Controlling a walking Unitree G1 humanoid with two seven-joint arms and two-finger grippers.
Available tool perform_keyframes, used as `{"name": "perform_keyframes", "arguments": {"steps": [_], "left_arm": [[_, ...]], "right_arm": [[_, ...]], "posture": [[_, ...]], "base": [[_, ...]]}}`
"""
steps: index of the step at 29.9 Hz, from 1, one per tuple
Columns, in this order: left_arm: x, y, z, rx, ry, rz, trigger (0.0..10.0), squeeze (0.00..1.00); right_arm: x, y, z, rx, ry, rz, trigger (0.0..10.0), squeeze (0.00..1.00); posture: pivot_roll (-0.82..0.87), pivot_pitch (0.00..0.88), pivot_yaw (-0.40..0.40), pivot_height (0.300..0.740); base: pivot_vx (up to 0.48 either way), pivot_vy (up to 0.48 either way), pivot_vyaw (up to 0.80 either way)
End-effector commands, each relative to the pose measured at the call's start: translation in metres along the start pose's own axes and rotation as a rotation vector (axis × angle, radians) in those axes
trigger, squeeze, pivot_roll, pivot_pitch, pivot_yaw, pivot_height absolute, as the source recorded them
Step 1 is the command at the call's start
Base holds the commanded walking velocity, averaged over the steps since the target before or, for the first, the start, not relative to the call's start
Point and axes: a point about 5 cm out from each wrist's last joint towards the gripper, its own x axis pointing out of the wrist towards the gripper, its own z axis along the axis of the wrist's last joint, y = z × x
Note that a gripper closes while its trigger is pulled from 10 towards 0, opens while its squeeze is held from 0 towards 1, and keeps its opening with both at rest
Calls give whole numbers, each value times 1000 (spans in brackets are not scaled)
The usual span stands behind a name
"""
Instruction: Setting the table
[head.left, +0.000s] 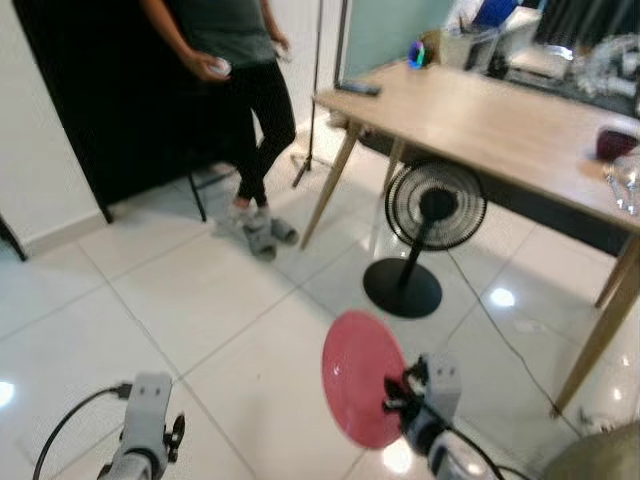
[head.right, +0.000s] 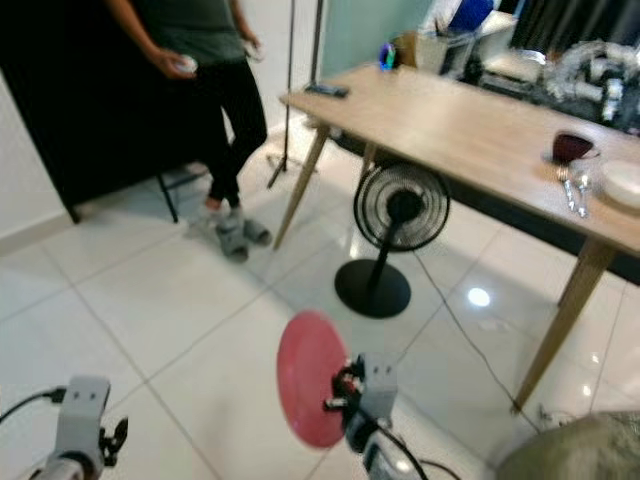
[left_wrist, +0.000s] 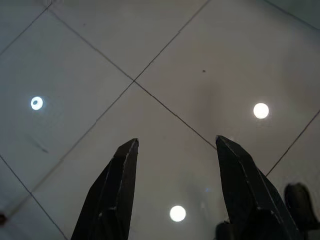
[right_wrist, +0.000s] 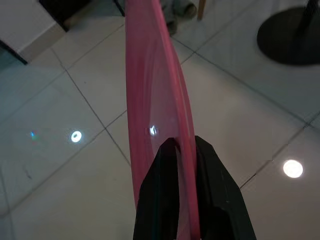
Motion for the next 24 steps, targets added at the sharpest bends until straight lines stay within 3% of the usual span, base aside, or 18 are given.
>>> {"name": "perform_keyframes", "arguments": {"steps": [1,7,17,24], "left_arm": [[0,-2,-3,12,14,-7,10000,0],[0,0,-1,9,8,-2,10000,0],[5,10,33,-9,-90,14,10000,0],[-2,0,99,-56,-299,-34,10000,0]], "right_arm": [[-2,-7,0,-4,2,-22,10000,0],[-2,-7,1,-4,0,-20,10000,0],[3,-3,19,8,-69,-12,10000,0],[10,7,61,10,-213,17,10000,0]], "posture": [[27,0,77,740],[26,0,78,740],[27,0,83,740],[30,0,84,740]], "base": [[0,0,-781],[0,0,-781],[0,0,-781],[0,0,-781]]}}
